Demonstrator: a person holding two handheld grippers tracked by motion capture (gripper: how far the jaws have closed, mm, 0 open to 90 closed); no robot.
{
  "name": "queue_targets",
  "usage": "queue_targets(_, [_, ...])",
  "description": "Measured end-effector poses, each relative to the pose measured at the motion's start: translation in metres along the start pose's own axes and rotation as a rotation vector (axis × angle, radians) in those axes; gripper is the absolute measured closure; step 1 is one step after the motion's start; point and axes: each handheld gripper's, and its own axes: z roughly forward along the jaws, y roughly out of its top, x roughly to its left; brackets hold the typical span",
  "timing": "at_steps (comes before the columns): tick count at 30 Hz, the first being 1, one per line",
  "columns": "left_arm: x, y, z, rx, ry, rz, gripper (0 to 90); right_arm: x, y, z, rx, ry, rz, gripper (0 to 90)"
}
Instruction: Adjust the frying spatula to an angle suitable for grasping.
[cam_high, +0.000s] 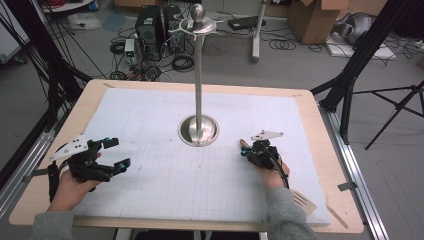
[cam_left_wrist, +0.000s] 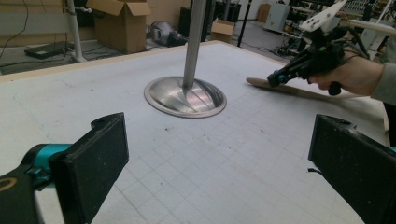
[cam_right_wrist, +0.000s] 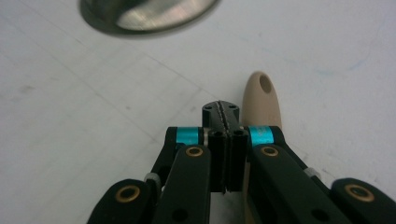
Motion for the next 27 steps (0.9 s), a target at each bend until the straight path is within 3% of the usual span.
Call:
queue_targets(9, [-0.002,0.001,0.001,-0.007,-0.002,0.001,5.4,-0.006,0.001,-0.059,-0.042,0.097,0.007,90.0])
queue_targets(14, [-0.002,0.001,0.002,-0.002,-0.004,0.002,5.4,-0.012,-0.009,-0.085,-0.059,0.112,-0.003,90.0])
queue_targets(17, [-0.002,0.001,0.003,0.001,-0.004,0.003,5.4,-0.019,-0.022,-0.091,-0.065,0.119,0.036,90.0])
queue_targets(24, [-0.004,0.001,0.004,0.004,-0.005,0.004,5.4,-0.029,-0.045,-0.089,0.002,0.117,0.025,90.0])
queue_targets(27, [-0.004,0.001,0.003,0.004,-0.006,0.004,5.4,-0.032,-0.048,-0.09,-0.013,0.123,0.027,90.0])
